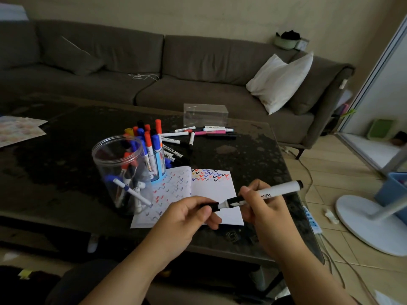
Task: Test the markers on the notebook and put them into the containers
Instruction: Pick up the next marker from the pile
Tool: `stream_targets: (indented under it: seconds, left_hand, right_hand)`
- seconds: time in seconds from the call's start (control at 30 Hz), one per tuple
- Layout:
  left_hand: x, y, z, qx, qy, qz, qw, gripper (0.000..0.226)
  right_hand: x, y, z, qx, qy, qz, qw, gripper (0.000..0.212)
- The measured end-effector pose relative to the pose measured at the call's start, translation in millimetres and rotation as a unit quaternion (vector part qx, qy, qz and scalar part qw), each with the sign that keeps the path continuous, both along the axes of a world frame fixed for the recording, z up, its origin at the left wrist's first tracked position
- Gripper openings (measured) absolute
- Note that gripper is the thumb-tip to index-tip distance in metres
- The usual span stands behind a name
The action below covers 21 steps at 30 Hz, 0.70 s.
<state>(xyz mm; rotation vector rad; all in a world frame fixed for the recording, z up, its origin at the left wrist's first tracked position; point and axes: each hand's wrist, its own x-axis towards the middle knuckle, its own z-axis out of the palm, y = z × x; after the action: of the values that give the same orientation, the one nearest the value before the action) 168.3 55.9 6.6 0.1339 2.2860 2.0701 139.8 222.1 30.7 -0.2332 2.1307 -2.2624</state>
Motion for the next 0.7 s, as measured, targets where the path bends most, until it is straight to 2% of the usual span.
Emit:
stream_targets:
  seconds: [0.1, 0.2, 0.3, 0.43, 0.6, 0.7]
  left_hand:
    - [5.5, -0.9, 2.5, -0.109, 0.023, -0.033, 0.993, 0.016]
    - [11.1, 0.1, 6.1, -0.127, 0.047, -0.029, 0.990, 0.016]
    - [17.3, 0.2, 12.1, -0.126, 0.076, -0.031, 0.989, 0.016]
    - [24.3, -0.1, 15.6, -0.143, 0.107, -0.027, 0.984, 0.018]
    - [24.1, -9.4, 10.1, -0.184, 0.096, -0.010, 0.978, 0.014]
    - [21.8, -25.9, 7.9, -0.219, 0.114, 0.029, 0.969, 0.013]
  right_hand:
    - [5.2, -1.2, -0.6, 0.047, 0.036, 0.020, 0.998, 0.022]
    - [9.9, -4.2, 0.7, 0.062, 0.056, 0.027, 0.996, 0.023]
    - [16.1, -8.5, -1.2, 0.008, 0.054, 0.017, 0.998, 0.026]
    - [24.9, -16.5, -4.9, -0.075, 0.036, 0.021, 0.996, 0.028]
    - [25.3, -17.9, -11.8, -0.041, -0.034, 0.053, 0.997, 0.030]
    - [25.8, -21.5, -17.7, -0.053, -0.060, 0.071, 0.994, 0.030]
